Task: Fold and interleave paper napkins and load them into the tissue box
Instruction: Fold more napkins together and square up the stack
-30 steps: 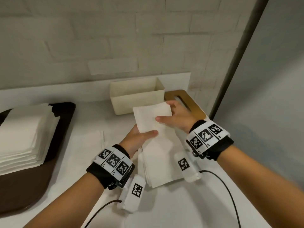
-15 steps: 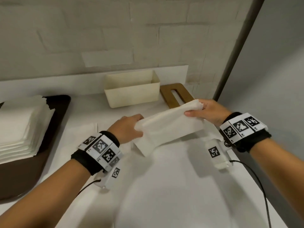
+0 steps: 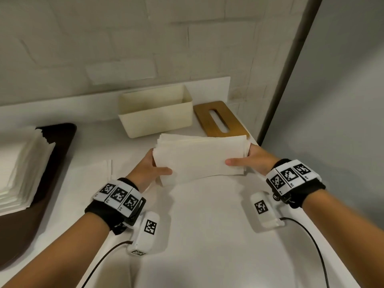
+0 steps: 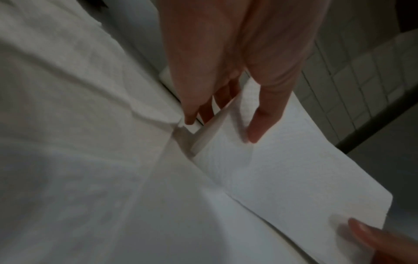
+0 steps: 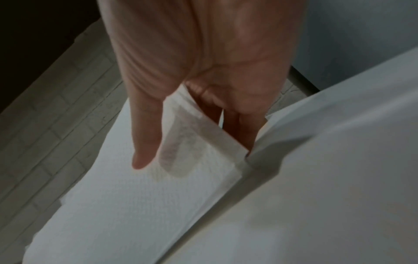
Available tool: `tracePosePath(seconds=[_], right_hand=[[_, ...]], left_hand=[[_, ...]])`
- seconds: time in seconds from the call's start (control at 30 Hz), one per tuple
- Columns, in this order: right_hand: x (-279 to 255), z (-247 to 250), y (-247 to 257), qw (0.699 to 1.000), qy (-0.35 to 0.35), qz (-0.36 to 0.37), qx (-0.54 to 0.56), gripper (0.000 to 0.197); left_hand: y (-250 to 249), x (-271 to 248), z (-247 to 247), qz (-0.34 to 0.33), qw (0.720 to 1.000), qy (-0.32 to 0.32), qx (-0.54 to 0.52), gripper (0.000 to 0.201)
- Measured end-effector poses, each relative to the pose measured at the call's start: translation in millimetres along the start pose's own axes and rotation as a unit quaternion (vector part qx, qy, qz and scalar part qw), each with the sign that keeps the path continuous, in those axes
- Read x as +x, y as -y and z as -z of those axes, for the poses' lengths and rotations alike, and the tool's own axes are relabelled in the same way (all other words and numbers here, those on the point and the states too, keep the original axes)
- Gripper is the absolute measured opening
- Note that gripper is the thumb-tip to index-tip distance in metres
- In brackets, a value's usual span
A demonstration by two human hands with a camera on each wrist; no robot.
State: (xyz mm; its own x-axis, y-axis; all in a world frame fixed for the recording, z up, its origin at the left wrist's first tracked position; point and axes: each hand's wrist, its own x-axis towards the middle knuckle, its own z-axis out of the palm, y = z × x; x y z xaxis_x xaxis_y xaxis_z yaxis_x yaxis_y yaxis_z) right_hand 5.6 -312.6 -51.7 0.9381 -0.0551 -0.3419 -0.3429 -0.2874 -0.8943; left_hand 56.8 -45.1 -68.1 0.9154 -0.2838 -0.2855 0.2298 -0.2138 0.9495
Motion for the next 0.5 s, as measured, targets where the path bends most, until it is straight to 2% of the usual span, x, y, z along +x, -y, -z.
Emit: tracePosePath(seconds=[0.07,0.13,0.2,0.27,0.4,0.5], right_hand=[[3,-1,2,1.000,-0.004,0.005,-0.014,0.042],[5,0,8,0.999,-0.025,0.030,-0.007,0.034],[4,3,16,0.997,-0.044,0.062,0.014,0.028],[5,7,20,0.996,-0.044,0.080,0.022,0.025],[7,10,15,0.996,-0.024,0.076,-0.049,0.036],[7,12,20,0.993,-0.023,0.083,-0.077,0.044]], left_hand=[[-4,-1,-3,-0.019,0.999,-0.003,0.038,0.047],[-10,-2,-5,-0.057,0.997,-0.033,0.046,0.042],[-15,-2,-5,-0.088,0.994,-0.058,0.027,0.045],[-17,1,-3,-0.090,0.993,-0.078,0.010,0.048],[-15,9,-3,-0.058,0.996,-0.056,0.029,0.050],[-15,14,-5,-0.050,0.998,-0.037,0.003,0.051]])
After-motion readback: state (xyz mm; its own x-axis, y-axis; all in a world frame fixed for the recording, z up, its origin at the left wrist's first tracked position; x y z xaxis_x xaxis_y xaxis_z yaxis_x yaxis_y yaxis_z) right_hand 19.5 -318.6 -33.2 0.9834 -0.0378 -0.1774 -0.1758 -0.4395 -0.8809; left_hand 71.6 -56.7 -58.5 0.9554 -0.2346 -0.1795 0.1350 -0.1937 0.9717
